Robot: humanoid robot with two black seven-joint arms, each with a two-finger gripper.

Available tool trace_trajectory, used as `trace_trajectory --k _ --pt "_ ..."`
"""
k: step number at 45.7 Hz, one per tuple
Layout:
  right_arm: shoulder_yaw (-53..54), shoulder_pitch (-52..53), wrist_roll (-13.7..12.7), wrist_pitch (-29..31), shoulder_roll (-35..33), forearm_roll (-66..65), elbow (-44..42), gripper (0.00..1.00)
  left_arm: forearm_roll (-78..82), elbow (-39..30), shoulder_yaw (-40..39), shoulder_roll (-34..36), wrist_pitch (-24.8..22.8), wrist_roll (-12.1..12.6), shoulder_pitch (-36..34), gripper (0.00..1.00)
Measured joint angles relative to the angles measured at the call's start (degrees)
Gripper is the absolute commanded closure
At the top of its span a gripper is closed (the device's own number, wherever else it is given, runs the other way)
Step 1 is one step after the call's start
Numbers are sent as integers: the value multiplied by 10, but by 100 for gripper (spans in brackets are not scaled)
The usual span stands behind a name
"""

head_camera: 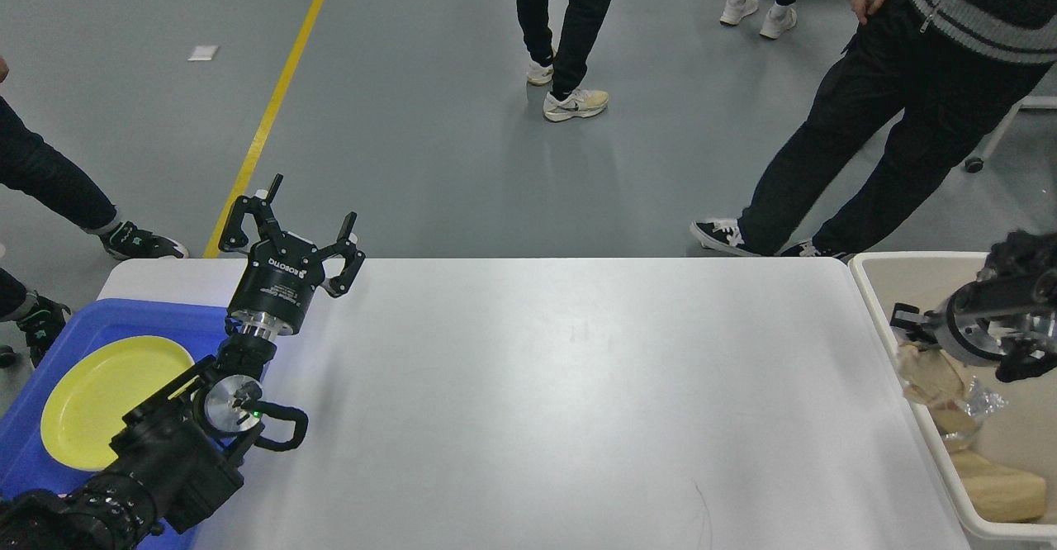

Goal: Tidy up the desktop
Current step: 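Carry the paper ball into the white bin and release it, then raise the right gripper out of the white bin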

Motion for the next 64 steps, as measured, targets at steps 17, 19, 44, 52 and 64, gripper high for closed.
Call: trace_trajectory --k 17,19,44,52,64 --pt "184 -498 0 -96 44 44 -566 0 0 0 0 0 0 0 0 0" --pt "204 -519 0 -96 53 46 -590 0 0 0 0 0 0 0 0 0" --pt "260 -532 1 -97 61 68 -622 0 0 0 0 0 0 0 0 0" --pt "270 -478 18 -68 45 75 -620 0 0 0 0 1 0 0 0 0" --pt "349 -516 28 -51 51 79 -619 0 0 0 0 0 1 0 1 0"
